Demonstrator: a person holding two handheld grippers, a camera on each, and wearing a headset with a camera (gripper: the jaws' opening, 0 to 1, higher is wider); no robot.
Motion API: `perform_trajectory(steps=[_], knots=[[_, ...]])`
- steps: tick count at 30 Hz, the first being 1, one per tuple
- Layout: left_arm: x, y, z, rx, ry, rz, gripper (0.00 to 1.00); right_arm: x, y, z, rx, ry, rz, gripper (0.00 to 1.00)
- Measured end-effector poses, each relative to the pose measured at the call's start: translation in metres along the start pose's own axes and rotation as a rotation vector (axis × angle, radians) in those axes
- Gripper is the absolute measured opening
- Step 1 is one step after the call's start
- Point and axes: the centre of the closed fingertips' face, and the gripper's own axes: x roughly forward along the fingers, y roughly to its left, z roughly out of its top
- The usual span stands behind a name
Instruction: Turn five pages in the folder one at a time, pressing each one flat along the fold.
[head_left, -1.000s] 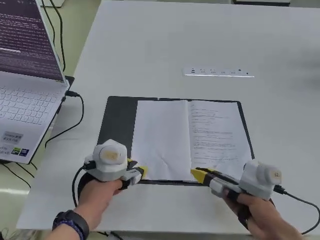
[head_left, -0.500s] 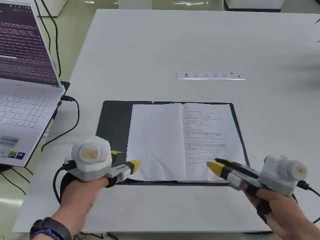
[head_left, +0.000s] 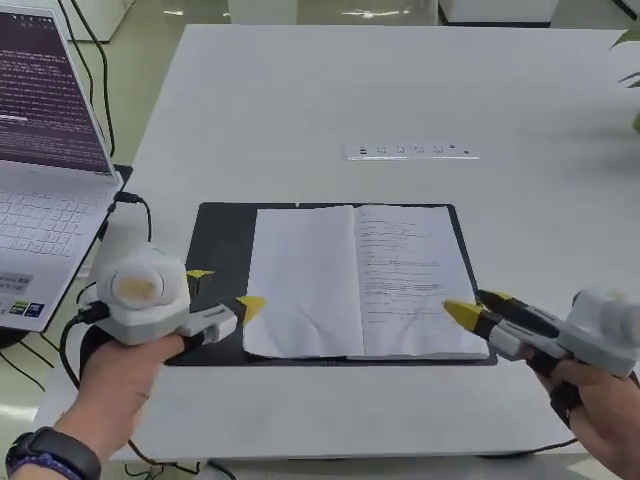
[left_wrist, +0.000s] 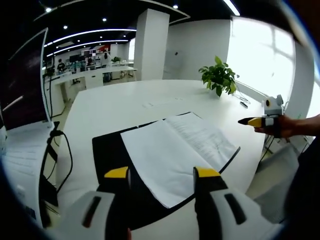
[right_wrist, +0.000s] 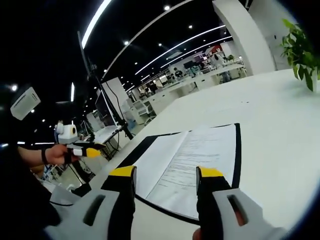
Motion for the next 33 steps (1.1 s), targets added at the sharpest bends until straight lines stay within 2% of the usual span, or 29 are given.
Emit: perform_trajectory(steps=[4,8,11,16,24,33], knots=[[-0.008,0.0,0.006,0.002,-0.017,0.005,0.57,-0.011,-0.004,0.001,-0.03,0.014,-0.025,0.55],[-0.018,-0.005,0.005,0.019,-0.014,-0.002,0.6,-0.022,-0.005,0.001,-0.094,0.05,-0.047,0.59],[-0.023,-0.009,0.001,0.018,-0.011,-0.012,0.63,-0.029,-0.004,0.003,-0.104,0.042,-0.056,0.6],[-0.029,-0.011,-0.007,0.01,-0.003,-0.008,0.64,-0.04,-0.006,0.004,-0.079,0.008,-0.081,0.61],[-0.025,-0.016,-0.008,0.003,0.005,-0.013,0.64,-0.045,-0.004,-0.006,-0.062,0.011,-0.09,0.61],[-0.011,-0.027,-0.008,-0.005,0.015,-0.042,0.66,-0.047,-0.007,-0.01,-0.048,0.013,-0.096,0.62]])
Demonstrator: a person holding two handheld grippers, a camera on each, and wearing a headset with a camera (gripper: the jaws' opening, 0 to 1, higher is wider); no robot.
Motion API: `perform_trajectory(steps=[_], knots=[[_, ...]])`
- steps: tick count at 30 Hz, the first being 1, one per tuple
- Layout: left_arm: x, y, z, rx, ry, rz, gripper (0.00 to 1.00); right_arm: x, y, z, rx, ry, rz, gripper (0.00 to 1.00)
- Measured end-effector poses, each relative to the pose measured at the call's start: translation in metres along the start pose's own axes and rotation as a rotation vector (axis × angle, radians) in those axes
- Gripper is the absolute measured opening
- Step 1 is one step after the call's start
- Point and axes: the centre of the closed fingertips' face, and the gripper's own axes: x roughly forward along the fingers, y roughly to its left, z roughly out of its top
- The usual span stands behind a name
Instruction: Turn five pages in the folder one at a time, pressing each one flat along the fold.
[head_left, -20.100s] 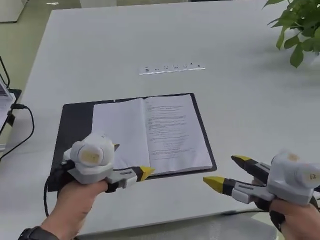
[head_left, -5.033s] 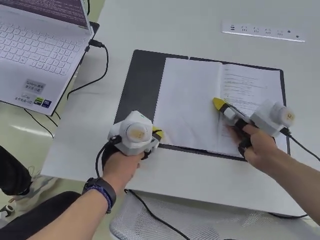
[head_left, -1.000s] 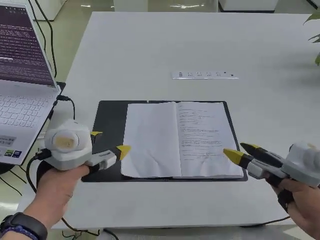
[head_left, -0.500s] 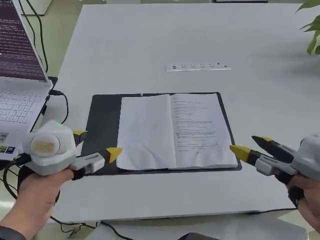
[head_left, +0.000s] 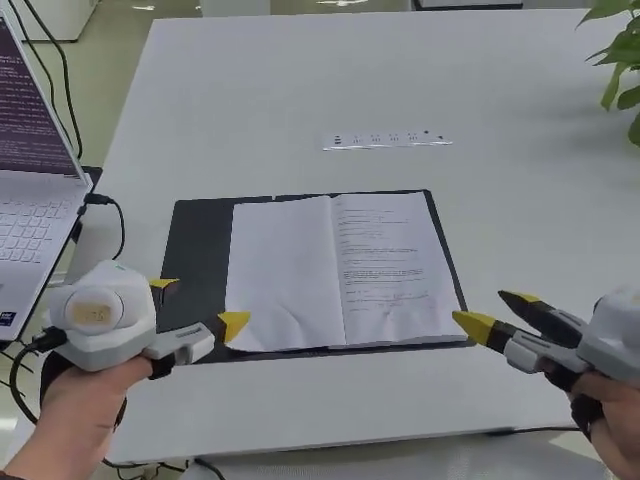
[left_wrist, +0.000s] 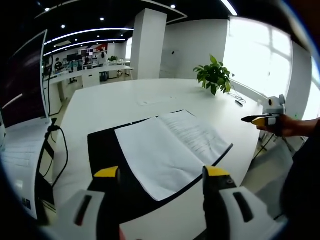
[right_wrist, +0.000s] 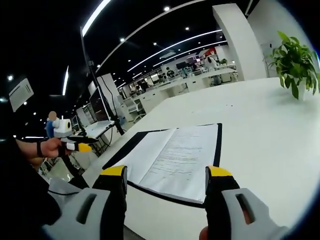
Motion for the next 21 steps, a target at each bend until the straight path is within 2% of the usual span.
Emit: perform_trajectory(steps=[10,21], knots=[[0.022,-0.021,0.003,0.031,0.032,-0.055,0.66,-0.005,-0.007,-0.002,0.022,-0.004,-0.015,0.62],[0.055,-0.054,0.01,0.061,0.049,-0.136,0.67,-0.007,-0.016,-0.004,0.029,0.002,-0.024,0.63]])
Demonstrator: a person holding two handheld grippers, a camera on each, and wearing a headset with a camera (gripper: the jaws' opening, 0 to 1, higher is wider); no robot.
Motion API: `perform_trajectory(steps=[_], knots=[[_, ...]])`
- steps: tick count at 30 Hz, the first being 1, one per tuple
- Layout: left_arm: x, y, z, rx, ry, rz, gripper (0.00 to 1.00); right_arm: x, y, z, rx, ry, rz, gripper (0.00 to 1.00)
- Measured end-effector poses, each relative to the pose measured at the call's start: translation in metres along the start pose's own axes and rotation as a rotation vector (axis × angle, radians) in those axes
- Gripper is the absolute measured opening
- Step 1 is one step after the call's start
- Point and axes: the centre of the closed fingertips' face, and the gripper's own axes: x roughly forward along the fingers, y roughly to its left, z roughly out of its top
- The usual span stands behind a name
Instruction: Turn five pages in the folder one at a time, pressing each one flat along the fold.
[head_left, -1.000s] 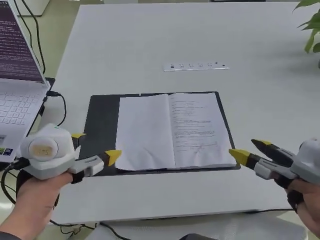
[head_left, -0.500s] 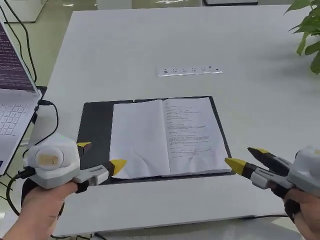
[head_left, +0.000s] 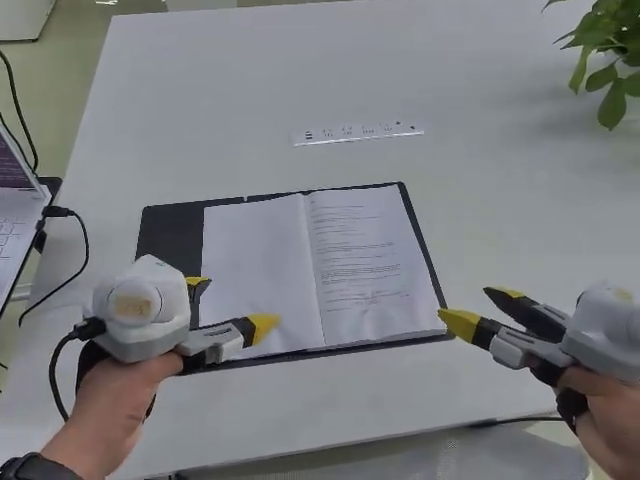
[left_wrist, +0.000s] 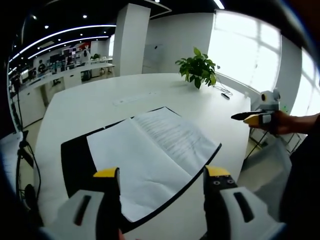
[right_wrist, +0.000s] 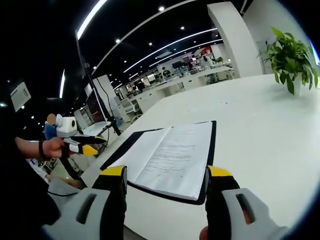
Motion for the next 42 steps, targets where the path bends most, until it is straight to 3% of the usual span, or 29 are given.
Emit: perform_trajectory(steps=[9,28,33,42], knots=[[0.026,-0.014,0.008,0.006,-0.003,-0.053,0.68,-0.002,-0.003,-0.007,0.001,0.025,0.0,0.64],[0.101,-0.08,0.024,0.081,0.058,-0.216,0.66,-0.005,-0.003,-0.015,0.013,0.05,0.008,0.66],[0.119,-0.102,0.027,0.109,0.07,-0.258,0.66,-0.008,-0.006,-0.018,0.023,0.056,0.007,0.66],[0.139,-0.122,0.021,0.128,0.098,-0.286,0.66,-0.012,-0.01,-0.024,0.031,0.074,0.008,0.67]])
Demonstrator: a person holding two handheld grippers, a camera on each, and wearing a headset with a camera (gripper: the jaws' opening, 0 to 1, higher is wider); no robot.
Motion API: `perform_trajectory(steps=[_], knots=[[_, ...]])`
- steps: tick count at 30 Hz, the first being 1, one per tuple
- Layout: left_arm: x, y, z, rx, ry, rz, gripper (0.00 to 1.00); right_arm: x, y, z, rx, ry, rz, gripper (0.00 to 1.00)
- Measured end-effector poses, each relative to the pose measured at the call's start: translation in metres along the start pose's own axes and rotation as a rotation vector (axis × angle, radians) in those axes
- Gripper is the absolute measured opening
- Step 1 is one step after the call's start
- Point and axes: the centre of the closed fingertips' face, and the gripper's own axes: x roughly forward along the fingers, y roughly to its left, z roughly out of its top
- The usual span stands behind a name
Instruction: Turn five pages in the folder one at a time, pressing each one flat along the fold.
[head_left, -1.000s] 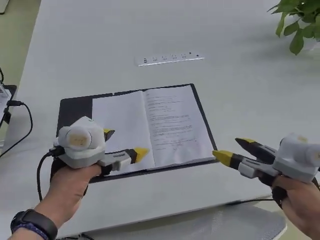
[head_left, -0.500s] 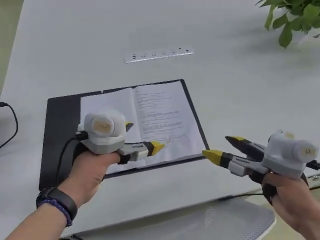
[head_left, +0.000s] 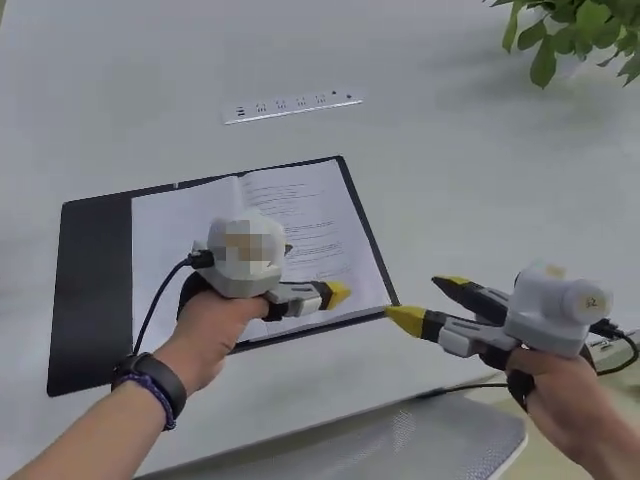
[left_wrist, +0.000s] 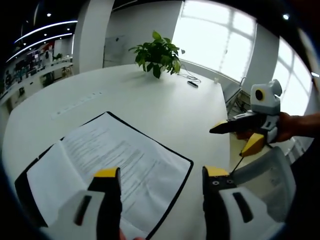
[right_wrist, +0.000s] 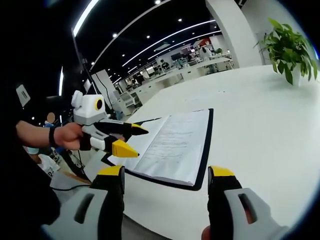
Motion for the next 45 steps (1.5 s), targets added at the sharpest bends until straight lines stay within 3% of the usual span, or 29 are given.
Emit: perform_trajectory(steps=[13,22,26,30,33,36,45], knots=[[0.054,-0.014,-0.003,0.04,0.056,-0.008,0.61,0.003,-0.003,-0.015,0.027,0.046,0.014,0.68],[0.084,-0.022,-0.017,0.064,0.107,0.0,0.63,-0.001,-0.014,-0.013,0.047,0.043,0.008,0.68],[0.09,-0.022,-0.021,0.066,0.121,0.02,0.63,-0.001,-0.016,-0.016,0.057,0.046,0.007,0.68],[0.095,-0.022,-0.036,0.145,0.176,0.023,0.61,0.0,-0.016,-0.02,0.065,0.052,0.01,0.68],[0.095,-0.021,-0.039,0.164,0.17,0.029,0.61,0.0,-0.016,-0.021,0.07,0.056,0.012,0.68],[0.093,-0.018,-0.035,0.117,0.153,0.024,0.6,0.0,-0.017,-0.021,0.074,0.054,0.013,0.68],[0.091,-0.018,-0.035,0.097,0.144,-0.001,0.59,0.004,-0.018,-0.019,0.075,0.054,0.019,0.67]])
